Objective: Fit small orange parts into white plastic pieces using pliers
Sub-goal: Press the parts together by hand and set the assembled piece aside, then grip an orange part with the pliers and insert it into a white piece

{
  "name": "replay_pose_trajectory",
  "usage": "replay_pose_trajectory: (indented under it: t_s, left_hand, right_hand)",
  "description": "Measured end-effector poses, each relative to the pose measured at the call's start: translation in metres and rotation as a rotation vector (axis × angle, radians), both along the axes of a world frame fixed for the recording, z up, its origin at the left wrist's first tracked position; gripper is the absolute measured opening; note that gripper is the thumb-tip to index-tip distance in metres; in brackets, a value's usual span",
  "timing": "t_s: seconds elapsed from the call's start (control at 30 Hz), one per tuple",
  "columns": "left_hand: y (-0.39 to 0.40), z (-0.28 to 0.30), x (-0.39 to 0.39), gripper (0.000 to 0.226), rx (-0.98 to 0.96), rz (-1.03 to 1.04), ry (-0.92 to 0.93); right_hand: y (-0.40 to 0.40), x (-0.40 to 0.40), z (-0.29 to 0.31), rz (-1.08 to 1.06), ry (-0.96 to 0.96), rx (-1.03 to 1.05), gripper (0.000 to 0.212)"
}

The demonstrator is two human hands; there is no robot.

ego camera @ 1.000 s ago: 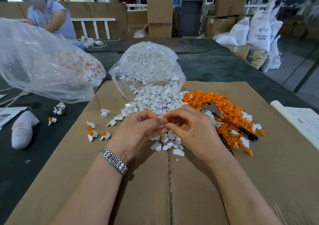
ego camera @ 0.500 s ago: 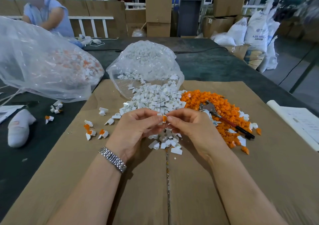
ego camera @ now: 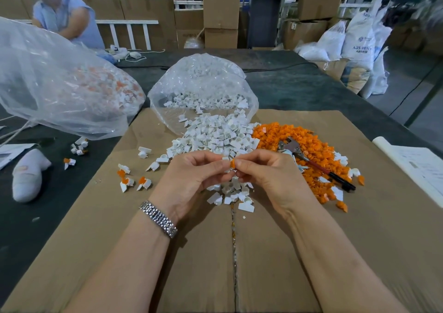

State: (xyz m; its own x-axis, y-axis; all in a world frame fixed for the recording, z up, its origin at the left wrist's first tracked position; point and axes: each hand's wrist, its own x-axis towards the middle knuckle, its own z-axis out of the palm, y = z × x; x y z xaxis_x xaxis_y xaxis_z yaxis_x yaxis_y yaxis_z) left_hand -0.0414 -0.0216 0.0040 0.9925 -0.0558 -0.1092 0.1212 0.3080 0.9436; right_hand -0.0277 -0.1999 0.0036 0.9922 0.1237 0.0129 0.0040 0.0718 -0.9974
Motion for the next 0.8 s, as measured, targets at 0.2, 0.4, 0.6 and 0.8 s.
replay_pose_trajectory:
  t_s: [0.2,0.4,0.6,0.8]
  left_hand:
    - [-0.003,0.001,0.0,0.017,0.023,0.047,0.016]
    - [-0.006,-0.001,0.002,0.014,0.054,0.107,0.02]
    - [0.002,0.0,0.004,0.006,-0.048,0.108,0.054]
    - [0.005,0.002,0.004,0.004,-0.063,0.109,0.058]
  right_hand:
    - [0.001,0.0,-0.002,0.001,-0.023,-0.03,0.002]
    - [0.001,0.0,0.001,0.039,-0.019,-0.054,0.009]
    - [-0.028,0.004,0.011,-0.473,-0.236,-1.114,0.04]
    - [-0.049,0.008,0.021,-0.331,0.149,-1.446,0.059]
